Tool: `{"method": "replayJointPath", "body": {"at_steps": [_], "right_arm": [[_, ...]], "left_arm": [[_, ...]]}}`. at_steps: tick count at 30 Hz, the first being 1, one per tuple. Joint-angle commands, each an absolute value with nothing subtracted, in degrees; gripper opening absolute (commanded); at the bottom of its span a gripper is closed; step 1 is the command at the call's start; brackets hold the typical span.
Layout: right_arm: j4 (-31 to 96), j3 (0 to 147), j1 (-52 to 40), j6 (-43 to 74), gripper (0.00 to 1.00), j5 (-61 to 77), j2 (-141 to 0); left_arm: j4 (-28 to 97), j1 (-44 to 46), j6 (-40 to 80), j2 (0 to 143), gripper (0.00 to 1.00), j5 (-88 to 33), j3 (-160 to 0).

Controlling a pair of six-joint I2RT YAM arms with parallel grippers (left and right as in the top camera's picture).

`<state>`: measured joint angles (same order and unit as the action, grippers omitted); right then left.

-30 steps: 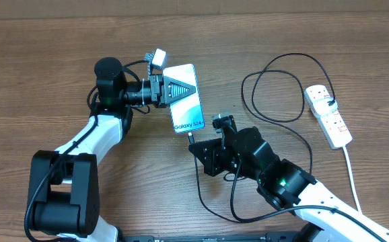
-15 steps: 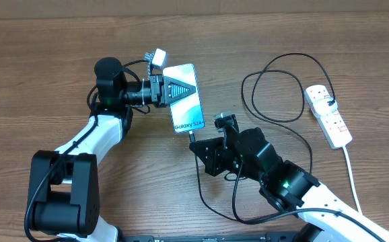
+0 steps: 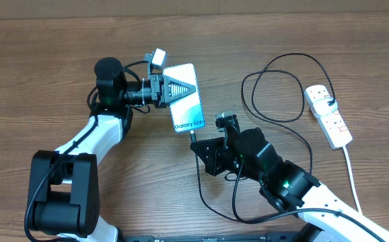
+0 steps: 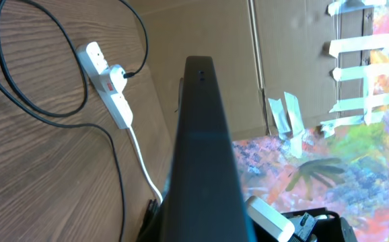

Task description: Plug charger to phone and switch on socket

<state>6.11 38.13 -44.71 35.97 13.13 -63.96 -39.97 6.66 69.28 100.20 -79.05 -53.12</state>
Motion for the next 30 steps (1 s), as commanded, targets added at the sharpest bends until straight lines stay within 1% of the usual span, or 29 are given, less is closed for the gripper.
{"method": "replayJointPath", "body": {"at_steps": [1, 30], "right_arm": [[5.85, 39.07, -44.88, 36.23, 0.04, 12.71, -63.44], [4.93, 39.07, -44.88, 36.16, 0.04, 10.74, -63.46]], "left_arm": [[-40.49, 6.42, 70.91, 99.96, 0.04, -79.00, -53.08], [-40.49, 7.70, 70.65, 99.96, 0.04, -79.85, -53.08]]}}
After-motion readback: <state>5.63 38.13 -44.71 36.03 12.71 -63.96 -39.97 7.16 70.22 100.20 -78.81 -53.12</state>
